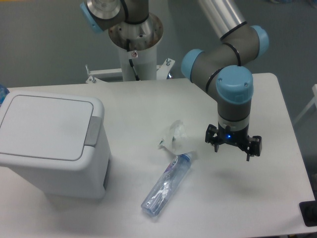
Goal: Open the trash can
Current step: 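Move the open gripper slightly toward the white trash can, then move the gripper over to the lid edge of the white trash can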
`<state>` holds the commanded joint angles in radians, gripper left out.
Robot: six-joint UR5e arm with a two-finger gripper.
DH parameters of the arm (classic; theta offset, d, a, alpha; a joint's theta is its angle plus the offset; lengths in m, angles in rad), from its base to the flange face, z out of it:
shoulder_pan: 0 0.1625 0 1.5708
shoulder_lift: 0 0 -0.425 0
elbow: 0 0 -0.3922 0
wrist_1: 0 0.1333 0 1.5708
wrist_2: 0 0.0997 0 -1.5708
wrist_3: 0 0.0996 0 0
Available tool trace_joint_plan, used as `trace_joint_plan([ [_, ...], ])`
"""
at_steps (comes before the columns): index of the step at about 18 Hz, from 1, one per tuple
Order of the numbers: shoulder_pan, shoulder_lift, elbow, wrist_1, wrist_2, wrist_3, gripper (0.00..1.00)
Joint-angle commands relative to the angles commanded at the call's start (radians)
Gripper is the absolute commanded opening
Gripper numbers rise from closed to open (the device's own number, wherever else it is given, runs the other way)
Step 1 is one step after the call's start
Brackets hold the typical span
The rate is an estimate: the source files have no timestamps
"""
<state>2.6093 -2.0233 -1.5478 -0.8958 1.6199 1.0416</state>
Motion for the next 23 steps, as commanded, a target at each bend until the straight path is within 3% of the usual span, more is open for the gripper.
trace_joint_plan([
  [6, 0.003, 0.002, 0.0, 0.024, -0.011, -0.012, 1.0],
  [12, 0.002, 0.009, -0.031, 0.063, -0.141, -0.032, 1.0],
  [17, -0.011, 0.023, -0.018, 0.064, -0.25, -0.277, 1.0],
  [23, -0.049, 0.026, 0.008, 0.063, -0.406, -0.451, 1.0],
])
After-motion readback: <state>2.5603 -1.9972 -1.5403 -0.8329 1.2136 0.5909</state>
